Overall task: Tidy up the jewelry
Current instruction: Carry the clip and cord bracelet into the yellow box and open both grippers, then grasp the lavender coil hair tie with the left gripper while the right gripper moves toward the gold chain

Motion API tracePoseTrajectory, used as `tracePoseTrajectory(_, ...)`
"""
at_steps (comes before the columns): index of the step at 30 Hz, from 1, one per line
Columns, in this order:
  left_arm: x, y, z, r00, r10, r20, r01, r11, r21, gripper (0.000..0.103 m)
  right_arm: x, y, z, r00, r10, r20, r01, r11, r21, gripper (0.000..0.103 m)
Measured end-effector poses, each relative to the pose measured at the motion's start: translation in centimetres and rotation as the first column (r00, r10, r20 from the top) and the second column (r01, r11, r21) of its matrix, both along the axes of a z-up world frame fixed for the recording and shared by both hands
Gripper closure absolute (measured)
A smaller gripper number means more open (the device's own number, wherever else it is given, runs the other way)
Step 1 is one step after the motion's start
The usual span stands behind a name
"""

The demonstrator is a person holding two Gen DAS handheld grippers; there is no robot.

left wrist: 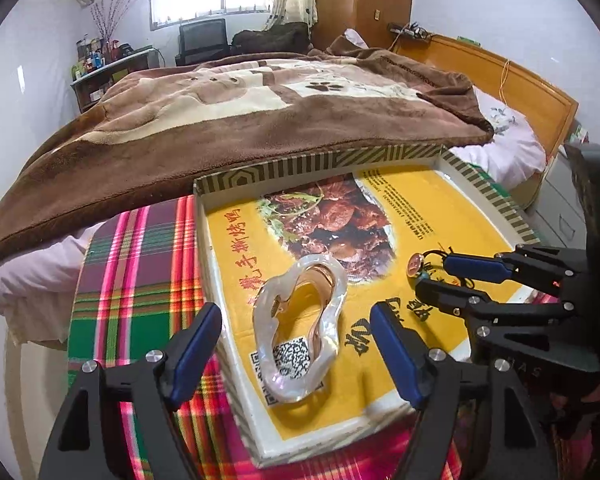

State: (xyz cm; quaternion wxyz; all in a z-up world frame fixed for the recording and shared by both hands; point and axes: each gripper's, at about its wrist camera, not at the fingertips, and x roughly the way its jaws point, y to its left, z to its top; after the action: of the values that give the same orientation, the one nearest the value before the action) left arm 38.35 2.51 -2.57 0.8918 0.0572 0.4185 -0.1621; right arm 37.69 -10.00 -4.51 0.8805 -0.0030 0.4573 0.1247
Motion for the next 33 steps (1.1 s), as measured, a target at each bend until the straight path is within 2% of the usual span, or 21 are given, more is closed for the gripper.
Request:
tracePoseTrajectory(12, -5.8, 2.2, 3.7, 0.998, -0.002, 0.064, 0.004, 1.0, -0.026, 0.027, -4.8, -0.9, 3.6, 0.998, -0.015, 0.057, 0.011, 0.997, 0.072, 0.065)
tracePoseTrajectory(20, -9.8, 3.6, 5.0, 0.996, 0.015, 0.091, -0.012, 0.999, -0.033, 0.027, -8.5, -0.9, 5.0, 0.996, -0.009, 0.087, 0.0, 0.995, 0.095, 0.065)
tracePoseTrajectory(25, -11.9, 4.7, 4.6, 0.996, 0.03, 0.082, -0.026, 0.999, -0.043, 0.027, -11.1, -0.8, 5.0, 0.996, 0.002, 0.087, -0.012, 0.994, 0.108, 0.065)
tracePoseTrajectory(33, -14.6, 6.7, 2.0, 0.997, 0.067, 0.043, -0.065, 0.997, -0.036, 0.027, -14.1, -0.8, 4.4, 0.997, 0.002, 0.081, -0.011, 0.993, 0.118, 0.065)
